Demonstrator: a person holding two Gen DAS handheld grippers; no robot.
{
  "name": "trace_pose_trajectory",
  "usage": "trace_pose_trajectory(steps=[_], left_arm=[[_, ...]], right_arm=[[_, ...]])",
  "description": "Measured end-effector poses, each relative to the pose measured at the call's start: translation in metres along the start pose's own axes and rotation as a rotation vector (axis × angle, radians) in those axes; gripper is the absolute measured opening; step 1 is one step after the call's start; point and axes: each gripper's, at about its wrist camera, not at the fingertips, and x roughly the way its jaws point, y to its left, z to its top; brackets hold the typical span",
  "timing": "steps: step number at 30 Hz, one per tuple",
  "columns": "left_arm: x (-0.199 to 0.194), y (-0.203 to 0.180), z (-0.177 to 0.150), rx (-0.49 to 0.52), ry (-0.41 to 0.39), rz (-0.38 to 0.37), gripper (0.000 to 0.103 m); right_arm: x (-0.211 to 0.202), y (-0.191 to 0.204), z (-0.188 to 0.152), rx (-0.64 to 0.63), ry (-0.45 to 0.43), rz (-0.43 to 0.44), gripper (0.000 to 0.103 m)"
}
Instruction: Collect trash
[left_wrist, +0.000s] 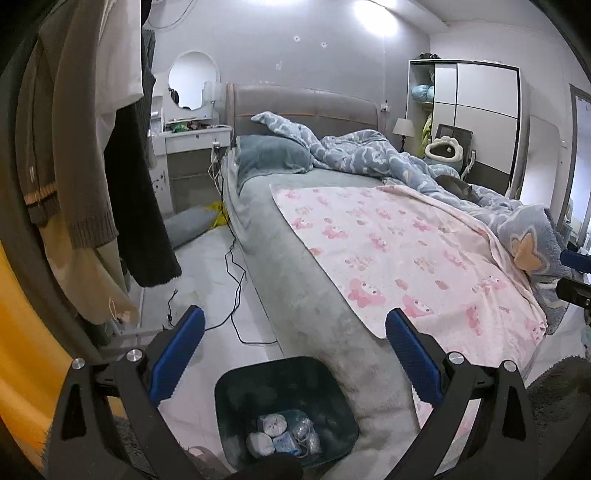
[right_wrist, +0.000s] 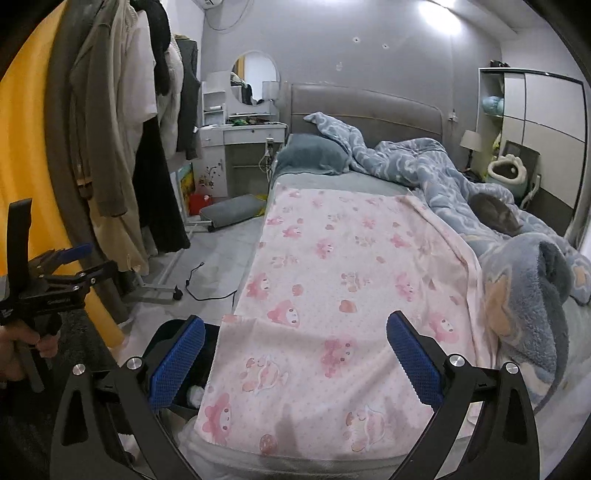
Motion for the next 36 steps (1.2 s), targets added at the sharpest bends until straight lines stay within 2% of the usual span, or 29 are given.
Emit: trace_pose_trajectory(steps=[8, 36], left_arm=[[0.006, -0.009, 0.0, 0.013, 0.016, -0.001, 0.1], [0.012, -0.001, -0.002, -0.026, 0.065, -0.001, 0.1]], right_arm=[[-0.002, -0.008, 0.0, 0.047, -0.006, 0.023, 0.1], [-0.002, -0.003, 0.0, 0.035, 0.0, 0.028, 0.1]])
